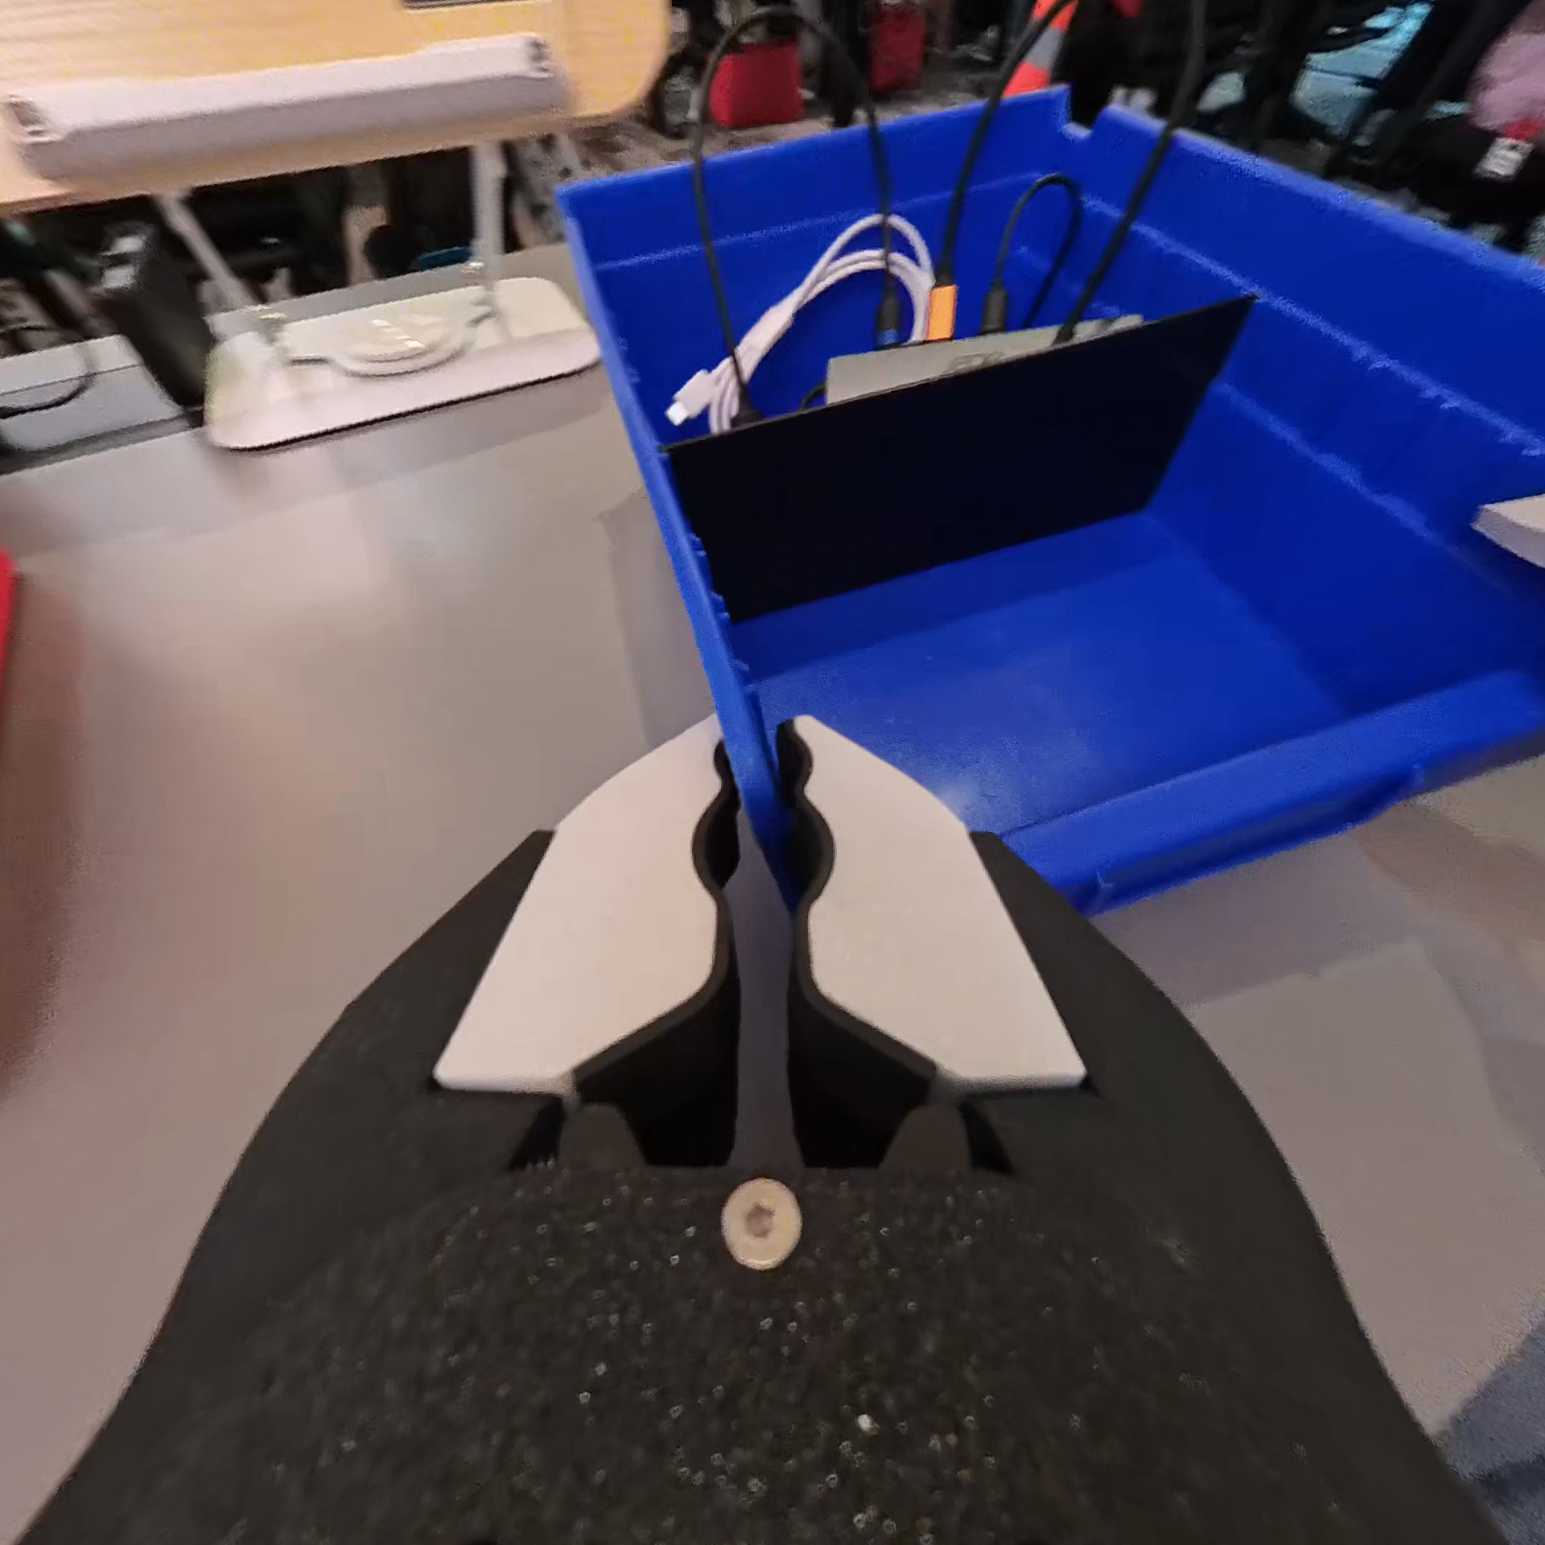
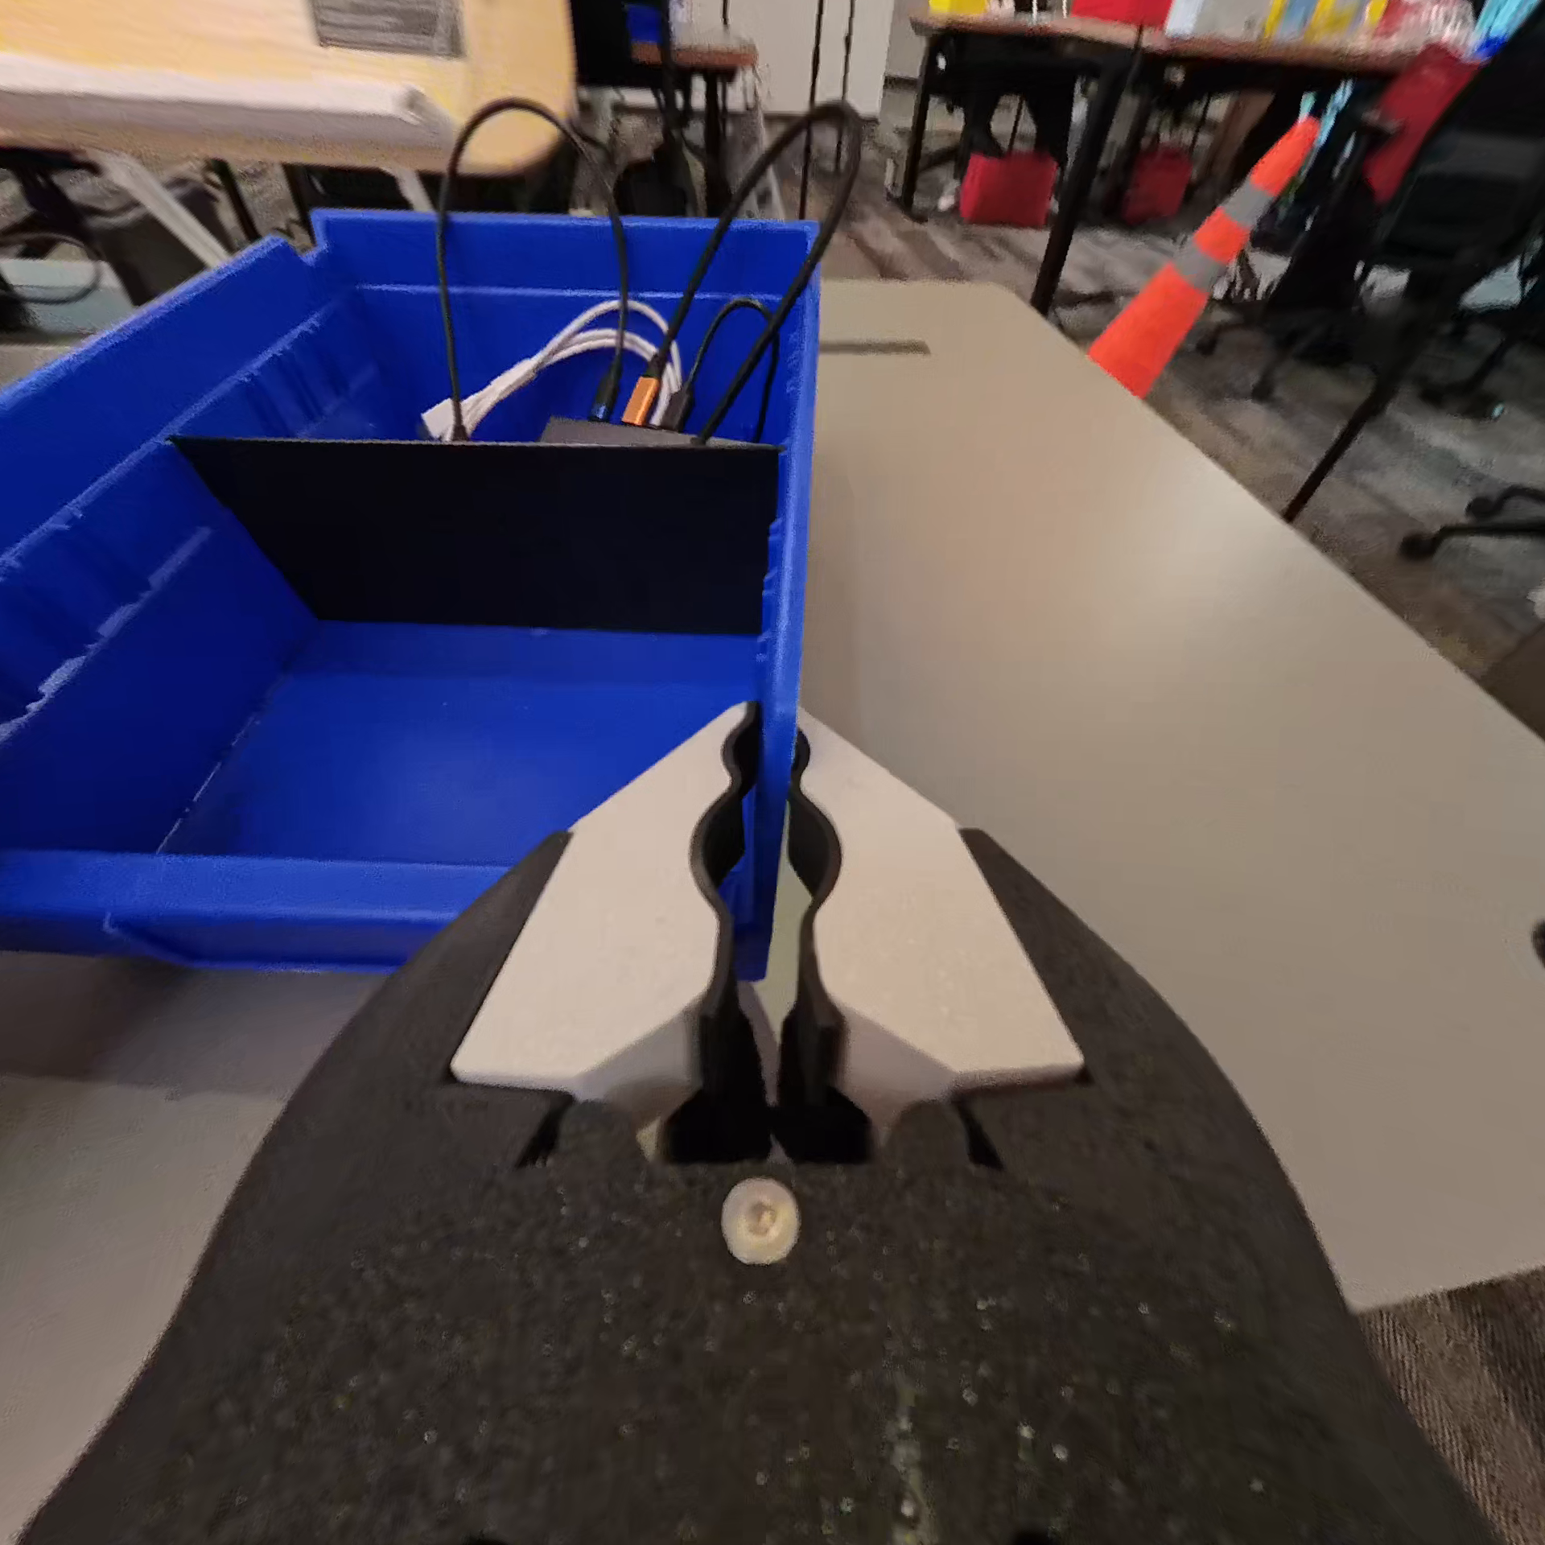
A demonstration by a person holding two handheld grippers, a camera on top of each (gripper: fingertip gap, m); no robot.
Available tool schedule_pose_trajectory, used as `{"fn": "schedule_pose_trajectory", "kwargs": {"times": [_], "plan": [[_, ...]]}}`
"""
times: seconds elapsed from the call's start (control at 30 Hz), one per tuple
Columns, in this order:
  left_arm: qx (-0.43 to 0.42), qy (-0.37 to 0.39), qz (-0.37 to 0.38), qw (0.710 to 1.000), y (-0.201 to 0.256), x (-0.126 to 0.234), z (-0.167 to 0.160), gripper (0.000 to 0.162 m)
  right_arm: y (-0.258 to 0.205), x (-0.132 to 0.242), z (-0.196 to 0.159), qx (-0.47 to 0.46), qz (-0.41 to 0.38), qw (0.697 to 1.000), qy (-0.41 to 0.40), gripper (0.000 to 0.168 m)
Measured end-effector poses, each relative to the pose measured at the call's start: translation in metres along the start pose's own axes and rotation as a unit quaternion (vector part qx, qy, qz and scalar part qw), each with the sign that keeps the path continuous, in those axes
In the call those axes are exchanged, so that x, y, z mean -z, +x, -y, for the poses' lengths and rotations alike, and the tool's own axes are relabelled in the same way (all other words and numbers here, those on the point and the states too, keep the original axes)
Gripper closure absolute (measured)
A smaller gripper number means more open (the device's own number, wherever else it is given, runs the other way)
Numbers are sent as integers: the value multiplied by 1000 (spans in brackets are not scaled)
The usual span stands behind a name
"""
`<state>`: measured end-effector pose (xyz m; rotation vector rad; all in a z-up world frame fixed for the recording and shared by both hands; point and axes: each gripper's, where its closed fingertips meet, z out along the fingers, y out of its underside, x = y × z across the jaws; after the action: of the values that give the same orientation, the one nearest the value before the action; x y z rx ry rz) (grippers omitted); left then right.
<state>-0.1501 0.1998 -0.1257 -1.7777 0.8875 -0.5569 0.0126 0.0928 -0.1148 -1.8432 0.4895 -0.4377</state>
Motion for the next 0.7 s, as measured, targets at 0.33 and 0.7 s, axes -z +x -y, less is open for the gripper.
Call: {"fn": "schedule_pose_trajectory", "kwargs": {"times": [0.33, 0.7], "plan": [[22, 19, 103, 994, -104, 40, 4, 157, -109, -24, 23, 8, 81, 996, 27, 167], [44, -5, 61, 997, -135, 48, -18, 144, -157, -48, 8, 37, 173, 984, -30, 165]]}}
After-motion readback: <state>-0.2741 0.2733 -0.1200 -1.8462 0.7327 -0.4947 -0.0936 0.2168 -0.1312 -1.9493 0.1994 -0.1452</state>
